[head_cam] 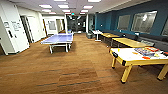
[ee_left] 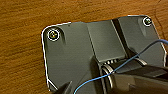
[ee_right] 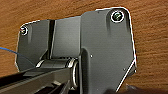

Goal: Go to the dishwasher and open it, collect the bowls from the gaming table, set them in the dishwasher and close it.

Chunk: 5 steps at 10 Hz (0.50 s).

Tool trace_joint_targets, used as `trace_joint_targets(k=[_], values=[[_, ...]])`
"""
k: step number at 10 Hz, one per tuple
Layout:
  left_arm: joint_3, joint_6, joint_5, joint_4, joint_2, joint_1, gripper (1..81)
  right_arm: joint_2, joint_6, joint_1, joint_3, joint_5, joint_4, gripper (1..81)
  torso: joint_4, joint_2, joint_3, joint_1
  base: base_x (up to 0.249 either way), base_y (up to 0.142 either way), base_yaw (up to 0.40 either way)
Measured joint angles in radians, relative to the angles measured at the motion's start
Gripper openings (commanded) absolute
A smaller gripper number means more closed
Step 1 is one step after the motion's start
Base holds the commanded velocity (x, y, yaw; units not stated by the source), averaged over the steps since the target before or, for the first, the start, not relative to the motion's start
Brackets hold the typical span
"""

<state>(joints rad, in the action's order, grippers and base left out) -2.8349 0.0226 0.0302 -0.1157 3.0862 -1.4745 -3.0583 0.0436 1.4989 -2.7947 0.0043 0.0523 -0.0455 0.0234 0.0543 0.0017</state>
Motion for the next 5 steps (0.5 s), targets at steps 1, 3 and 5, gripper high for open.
trace_joint_targets(k=[1, 3, 5], values=[[0.000, 0.000, 0.000, 0.000, 0.000, 0.000, 81.1, -0.001, 0.000, 0.000, 0.000, 0.000, 0.000, 81.1, 0.000, 0.000, 0.000, 0.000, 0.261, 0.000, 0.000], [0.000, 0.000, 0.001, 0.000, 0.000, 0.000, 81.1, 0.000, 0.000, 0.000, 0.001, 0.000, 0.000, 81.1, 0.000, 0.000, 0.000, 0.000, 0.262, 0.000, 0.000], [0.000, 0.000, 0.000, 0.000, 0.000, -0.001, 81.1, 0.000, 0.000, 0.000, 0.001, -0.001, 0.000, 81.1, 0.000, 0.000, 0.000, 0.000, 0.270, 0.000, 0.000]])
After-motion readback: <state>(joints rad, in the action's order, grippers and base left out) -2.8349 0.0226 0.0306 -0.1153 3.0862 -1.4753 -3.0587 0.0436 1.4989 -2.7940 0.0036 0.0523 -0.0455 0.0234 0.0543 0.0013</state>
